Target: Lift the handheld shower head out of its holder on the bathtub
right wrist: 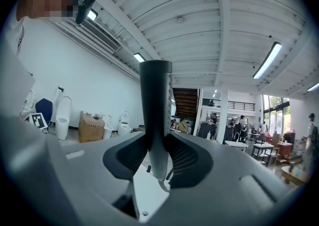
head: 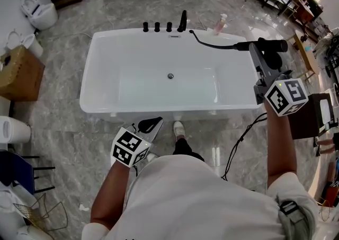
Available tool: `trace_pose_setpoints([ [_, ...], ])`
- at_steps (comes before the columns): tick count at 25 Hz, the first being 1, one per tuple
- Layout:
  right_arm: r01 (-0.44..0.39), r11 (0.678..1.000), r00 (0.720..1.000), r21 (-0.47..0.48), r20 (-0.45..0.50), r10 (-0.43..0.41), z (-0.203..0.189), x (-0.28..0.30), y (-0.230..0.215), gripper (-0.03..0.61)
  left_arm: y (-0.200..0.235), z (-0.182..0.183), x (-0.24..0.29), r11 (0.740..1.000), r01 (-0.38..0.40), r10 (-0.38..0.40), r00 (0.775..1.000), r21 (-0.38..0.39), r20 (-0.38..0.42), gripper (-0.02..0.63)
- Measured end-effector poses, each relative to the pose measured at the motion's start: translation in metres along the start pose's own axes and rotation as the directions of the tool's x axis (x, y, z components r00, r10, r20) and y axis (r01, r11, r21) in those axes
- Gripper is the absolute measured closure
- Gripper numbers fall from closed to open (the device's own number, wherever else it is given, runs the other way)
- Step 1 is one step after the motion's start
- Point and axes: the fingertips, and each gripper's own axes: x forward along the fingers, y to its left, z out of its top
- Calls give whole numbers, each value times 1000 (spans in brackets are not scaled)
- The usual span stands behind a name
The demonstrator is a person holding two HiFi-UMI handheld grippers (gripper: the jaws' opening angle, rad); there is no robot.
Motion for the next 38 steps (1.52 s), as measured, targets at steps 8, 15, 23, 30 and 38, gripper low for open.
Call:
trace_pose_setpoints([
  [8,4,1000,1000,11,-2,-4,-7,-6,-3,433,-2,-3,3,1000,-5,5,1000,1,-2,607],
  [15,4,1000,1000,8,-3,-4,-5,-4,-2,433,-1,-3,0,1000,-3,3,1000,-4,-1,607],
  [23,4,1000,1000,10,-7,-4,-5,-1,-3,433,2,-2,-1,1000,-5,5,1000,-7,1,607],
  [30,4,1000,1000,10,-15,-4,-4,5,-2,433,8,-2,-6,1000,-9,9,1000,-12,4,607],
  [38,2,1000,1000,4,-21,-2,-1,9,-3,433,13,-5,-4,1000,-4,4,1000,-19,4,607],
])
